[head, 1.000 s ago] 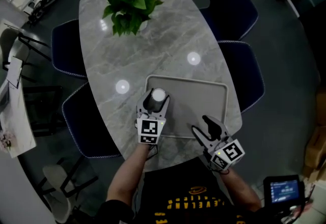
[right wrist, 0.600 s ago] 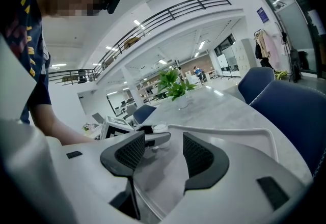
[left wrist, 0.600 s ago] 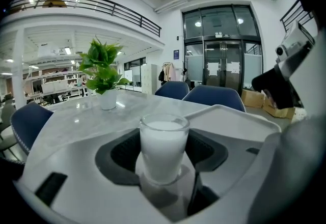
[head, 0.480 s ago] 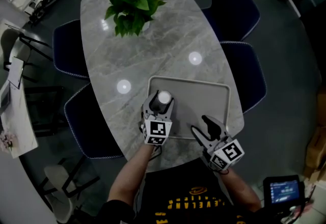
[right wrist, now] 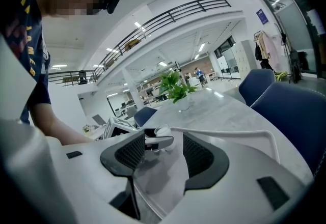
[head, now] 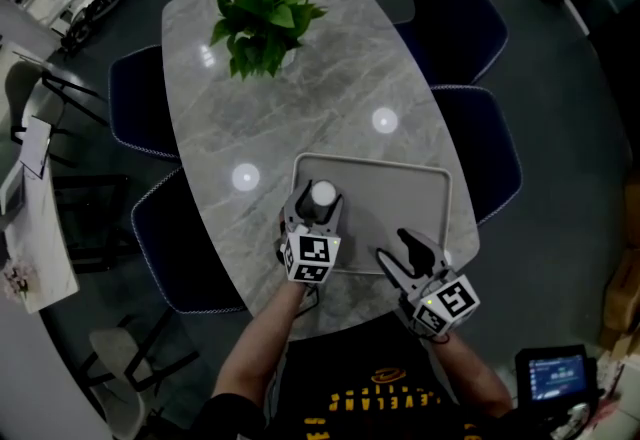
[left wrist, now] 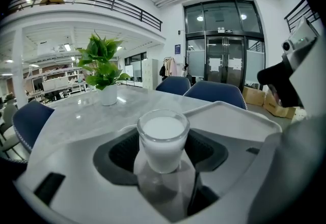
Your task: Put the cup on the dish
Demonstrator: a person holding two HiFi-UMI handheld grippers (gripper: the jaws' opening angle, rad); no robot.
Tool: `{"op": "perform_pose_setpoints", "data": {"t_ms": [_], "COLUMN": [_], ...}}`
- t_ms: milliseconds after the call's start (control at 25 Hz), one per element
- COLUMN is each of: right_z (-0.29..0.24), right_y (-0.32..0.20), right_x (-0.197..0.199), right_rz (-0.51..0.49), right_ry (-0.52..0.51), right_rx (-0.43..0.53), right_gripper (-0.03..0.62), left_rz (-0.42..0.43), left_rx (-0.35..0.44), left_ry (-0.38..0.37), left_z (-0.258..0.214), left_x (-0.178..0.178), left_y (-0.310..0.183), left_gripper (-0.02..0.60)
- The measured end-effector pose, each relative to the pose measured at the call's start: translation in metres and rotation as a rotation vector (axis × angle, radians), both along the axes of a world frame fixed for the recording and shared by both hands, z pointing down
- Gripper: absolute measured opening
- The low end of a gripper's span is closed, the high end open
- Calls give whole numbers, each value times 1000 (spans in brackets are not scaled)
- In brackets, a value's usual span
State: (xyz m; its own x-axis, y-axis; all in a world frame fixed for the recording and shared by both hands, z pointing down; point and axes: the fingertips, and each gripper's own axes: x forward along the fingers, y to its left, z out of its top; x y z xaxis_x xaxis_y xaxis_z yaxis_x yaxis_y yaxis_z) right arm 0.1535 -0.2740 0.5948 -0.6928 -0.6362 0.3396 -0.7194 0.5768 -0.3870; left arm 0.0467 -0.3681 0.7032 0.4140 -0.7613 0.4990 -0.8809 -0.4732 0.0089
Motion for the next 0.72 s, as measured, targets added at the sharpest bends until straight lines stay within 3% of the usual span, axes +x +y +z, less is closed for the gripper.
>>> {"op": "perform_pose_setpoints", "data": {"t_ms": [280,720], "right_z": [-1,-16], "right_y": [2,24], "right_x": [3,-9], "right_rz": [9,6], "right_ry": [-6,-24], "right_rx": [4,27], "right_gripper": [238,238], "left_rz": [0,0], "left_rx": [2,13], "left_ry": [1,16], "left_z": [-1,-27], "left_x": [-1,-12], "left_y": [1,44], "left_gripper": [265,282]}}
